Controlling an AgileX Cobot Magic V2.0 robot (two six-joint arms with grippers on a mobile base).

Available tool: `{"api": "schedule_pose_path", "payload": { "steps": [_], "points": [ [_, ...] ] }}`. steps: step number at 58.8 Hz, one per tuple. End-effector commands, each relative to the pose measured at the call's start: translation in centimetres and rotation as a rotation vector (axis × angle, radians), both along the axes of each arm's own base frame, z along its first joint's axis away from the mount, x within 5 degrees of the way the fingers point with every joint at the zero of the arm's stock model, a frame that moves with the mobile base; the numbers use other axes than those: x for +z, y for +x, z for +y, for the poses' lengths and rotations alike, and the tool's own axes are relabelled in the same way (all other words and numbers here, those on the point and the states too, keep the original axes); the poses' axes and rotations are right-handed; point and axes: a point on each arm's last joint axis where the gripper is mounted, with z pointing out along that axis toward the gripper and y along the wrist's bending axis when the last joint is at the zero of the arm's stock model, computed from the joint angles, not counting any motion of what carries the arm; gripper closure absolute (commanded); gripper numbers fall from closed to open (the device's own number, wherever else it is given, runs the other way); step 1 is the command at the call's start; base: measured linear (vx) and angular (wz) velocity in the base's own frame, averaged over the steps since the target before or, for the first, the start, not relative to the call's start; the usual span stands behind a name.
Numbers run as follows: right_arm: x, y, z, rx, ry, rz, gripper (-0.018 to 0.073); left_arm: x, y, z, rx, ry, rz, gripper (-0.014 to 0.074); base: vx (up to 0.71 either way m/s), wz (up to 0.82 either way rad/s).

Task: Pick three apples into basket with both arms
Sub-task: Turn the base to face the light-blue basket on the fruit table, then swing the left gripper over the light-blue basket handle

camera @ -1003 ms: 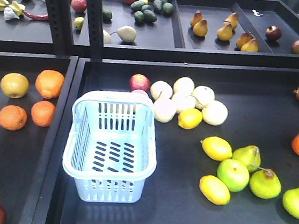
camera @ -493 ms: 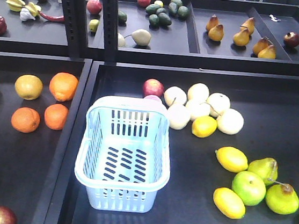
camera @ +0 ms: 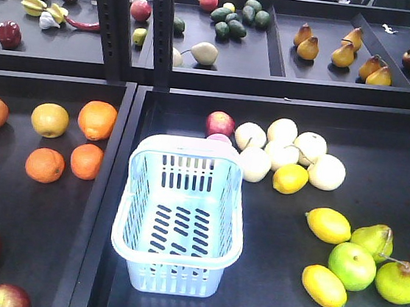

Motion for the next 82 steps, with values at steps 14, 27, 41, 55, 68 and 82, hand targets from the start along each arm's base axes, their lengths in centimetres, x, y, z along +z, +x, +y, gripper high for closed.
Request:
{"api": "schedule_pose_path", "payload": {
  "steps": [14, 27, 41, 55, 68, 82],
  "points": [
    [0.3, 0.2, 0.1, 0.011, -0.018, -0.064, 0.0564, 1.5, -0.2, 0.2, 0.014, -0.024, -0.098, 0.0594, 0.00, 0.00],
    [0.3, 0.2, 0.1, 0.011, -0.018, -0.064, 0.0564, 1.5, -0.2, 0.2, 0.014, -0.024, -0.098, 0.0594, 0.00, 0.00],
    [0.3, 0.2, 0.1, 0.011, -0.018, -0.064, 0.0564, 1.8, -0.2, 0.3, 0.029, 0.095, -0.147, 0.0594, 0.00, -0.01],
    [0.3, 0.2, 0.1, 0.011, -0.018, -0.064, 0.0564, 1.9, -0.2, 0.3, 0.031, 0.093, -0.153, 0.0594, 0.00, 0.00],
    [0.3, 0.2, 0.1, 0.011, -0.018, -0.064, 0.0564, 2.0, -0.2, 0.3, 0.032, -0.207, -0.141, 0.0594, 0.00, 0.00],
    [0.3, 0.2, 0.1, 0.011, -0.018, -0.064, 0.0564, 2.7, -0.2, 0.7, 0.051, -0.877, -0.154, 0.0594, 0.00, 0.00]
  ]
}}
